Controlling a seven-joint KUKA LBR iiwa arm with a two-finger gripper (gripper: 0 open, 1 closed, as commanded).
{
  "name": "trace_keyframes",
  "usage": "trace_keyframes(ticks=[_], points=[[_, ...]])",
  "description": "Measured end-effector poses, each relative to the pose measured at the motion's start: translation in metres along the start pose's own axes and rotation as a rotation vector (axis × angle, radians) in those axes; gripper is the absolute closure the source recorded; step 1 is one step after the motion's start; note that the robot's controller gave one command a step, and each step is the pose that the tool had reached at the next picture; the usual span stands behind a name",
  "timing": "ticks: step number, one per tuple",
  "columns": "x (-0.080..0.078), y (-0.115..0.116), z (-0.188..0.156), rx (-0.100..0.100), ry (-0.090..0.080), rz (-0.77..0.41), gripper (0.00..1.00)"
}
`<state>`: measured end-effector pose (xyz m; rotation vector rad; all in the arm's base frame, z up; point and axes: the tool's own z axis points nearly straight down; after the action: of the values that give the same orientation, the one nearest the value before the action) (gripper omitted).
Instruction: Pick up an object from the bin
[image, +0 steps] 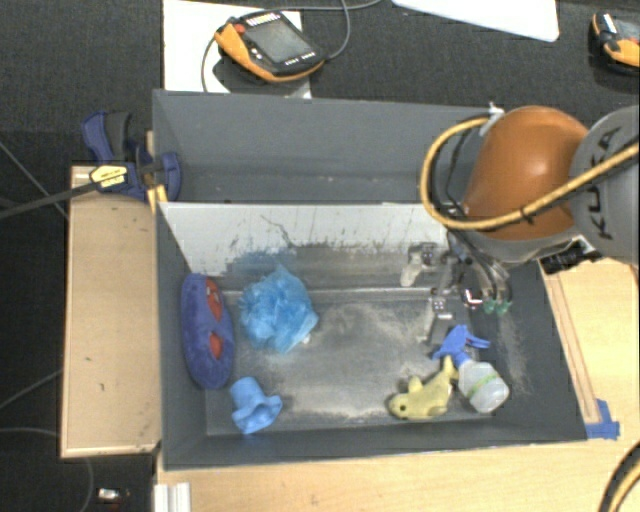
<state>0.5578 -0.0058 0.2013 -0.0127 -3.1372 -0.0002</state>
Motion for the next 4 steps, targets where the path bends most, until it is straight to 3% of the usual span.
trace_keyframes(ticks=[1,2,3,4], points=[[-0.001,0.000,-0.005,0.000,-0.008,0.000,0.00],[0.037,-0.029,0.071,0.001,-0.011,-0.078,0.00],[0.080,-0.033,0.077,0.001,-0.018,-0.263,0.00],[0.076,-0.029,0.094,0.003,-0.010,-0.377,0.00]])
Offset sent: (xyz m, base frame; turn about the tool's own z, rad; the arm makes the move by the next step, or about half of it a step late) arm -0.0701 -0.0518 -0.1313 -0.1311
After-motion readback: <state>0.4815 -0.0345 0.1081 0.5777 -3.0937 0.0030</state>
